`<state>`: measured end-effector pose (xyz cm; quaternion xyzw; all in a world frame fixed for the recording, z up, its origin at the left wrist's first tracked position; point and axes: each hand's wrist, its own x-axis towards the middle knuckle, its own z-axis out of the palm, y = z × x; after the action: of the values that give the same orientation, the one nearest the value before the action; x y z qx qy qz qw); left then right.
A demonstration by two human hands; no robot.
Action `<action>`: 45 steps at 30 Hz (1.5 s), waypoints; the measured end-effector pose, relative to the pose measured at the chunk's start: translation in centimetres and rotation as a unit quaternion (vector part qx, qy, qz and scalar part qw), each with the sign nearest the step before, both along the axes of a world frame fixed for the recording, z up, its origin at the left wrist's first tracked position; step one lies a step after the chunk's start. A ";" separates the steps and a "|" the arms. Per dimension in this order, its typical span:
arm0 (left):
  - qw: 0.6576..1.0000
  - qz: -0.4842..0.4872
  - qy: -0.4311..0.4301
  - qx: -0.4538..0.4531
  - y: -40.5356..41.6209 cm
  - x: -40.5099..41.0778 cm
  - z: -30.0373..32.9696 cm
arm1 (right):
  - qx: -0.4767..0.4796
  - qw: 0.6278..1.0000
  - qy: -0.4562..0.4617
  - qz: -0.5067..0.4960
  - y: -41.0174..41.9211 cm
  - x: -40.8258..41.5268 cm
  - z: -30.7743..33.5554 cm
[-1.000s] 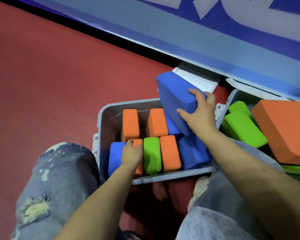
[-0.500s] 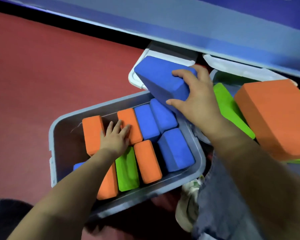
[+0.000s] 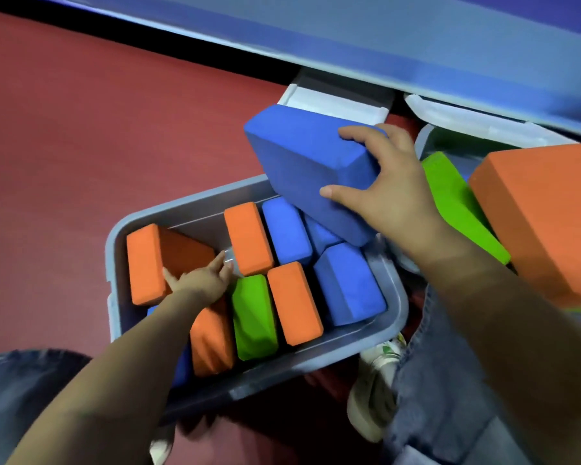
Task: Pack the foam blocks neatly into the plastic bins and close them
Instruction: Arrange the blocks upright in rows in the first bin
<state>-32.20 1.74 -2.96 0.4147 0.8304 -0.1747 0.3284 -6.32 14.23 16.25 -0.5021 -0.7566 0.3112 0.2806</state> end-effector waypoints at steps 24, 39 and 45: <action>0.544 0.570 -0.526 0.321 2.0 -4.2 0.2 | -0.121 0.990 0.061 0.038 -2.9 -11.1 -1.3; 0.775 0.493 -0.281 0.279 -0.5 -4.3 2.0 | -0.173 0.984 -0.008 0.043 -4.5 -14.7 -3.3; 0.685 0.537 -0.415 0.266 -1.3 -3.4 2.2 | -0.215 0.970 -0.047 0.099 -5.3 -15.7 -4.5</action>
<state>-35.61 0.48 -0.77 -0.0019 0.7015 0.4499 0.5527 -22.02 8.94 11.76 -0.4878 -0.7298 0.4689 0.0978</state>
